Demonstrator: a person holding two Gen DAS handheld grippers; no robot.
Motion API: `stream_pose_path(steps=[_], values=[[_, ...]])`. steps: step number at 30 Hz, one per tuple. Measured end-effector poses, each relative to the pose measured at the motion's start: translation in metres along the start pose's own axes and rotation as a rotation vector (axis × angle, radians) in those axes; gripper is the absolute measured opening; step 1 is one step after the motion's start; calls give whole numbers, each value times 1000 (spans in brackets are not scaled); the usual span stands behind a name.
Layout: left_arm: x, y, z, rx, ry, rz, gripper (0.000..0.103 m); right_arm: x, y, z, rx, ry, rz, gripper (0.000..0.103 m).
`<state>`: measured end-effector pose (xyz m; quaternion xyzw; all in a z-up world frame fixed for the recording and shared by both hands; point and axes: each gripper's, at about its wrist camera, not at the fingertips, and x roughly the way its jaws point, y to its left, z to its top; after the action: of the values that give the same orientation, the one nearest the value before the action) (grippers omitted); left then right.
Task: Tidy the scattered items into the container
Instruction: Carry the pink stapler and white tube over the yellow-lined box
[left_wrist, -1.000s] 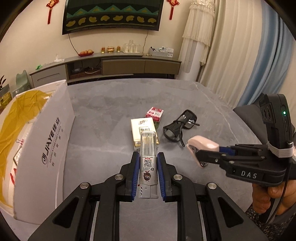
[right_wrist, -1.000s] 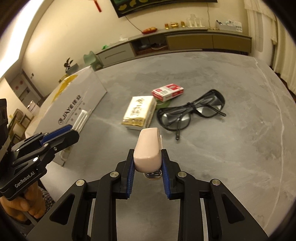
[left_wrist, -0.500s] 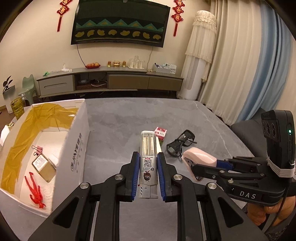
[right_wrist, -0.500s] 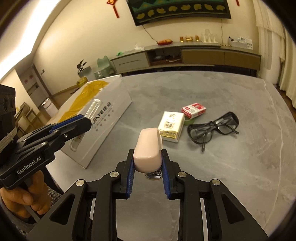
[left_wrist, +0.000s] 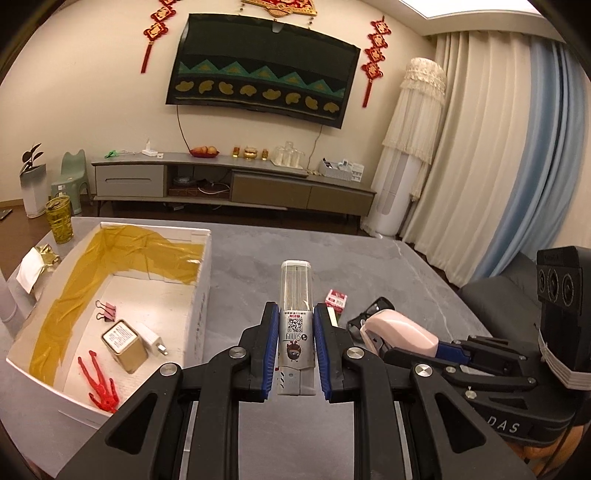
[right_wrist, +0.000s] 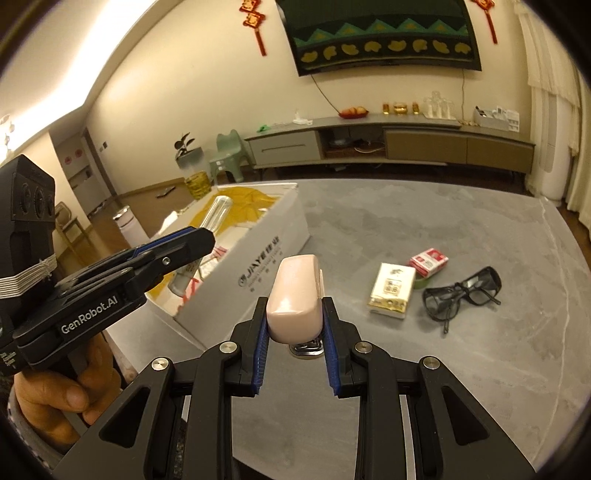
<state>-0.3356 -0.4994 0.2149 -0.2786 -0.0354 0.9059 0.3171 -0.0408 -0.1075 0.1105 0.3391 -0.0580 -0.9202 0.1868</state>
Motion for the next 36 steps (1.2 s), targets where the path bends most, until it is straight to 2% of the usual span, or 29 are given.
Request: stream_pose_path(steps=[15,24,36], values=[[-16,73,2,-124,-69,27,20,16,54,16,-35,-2,40,27],[-6,117,5,-226,-59,36,20,33,73,49,-77,4,66,27],[-17,157,42,-296,-81,35,20,63,84,86,-103,15,125,27]])
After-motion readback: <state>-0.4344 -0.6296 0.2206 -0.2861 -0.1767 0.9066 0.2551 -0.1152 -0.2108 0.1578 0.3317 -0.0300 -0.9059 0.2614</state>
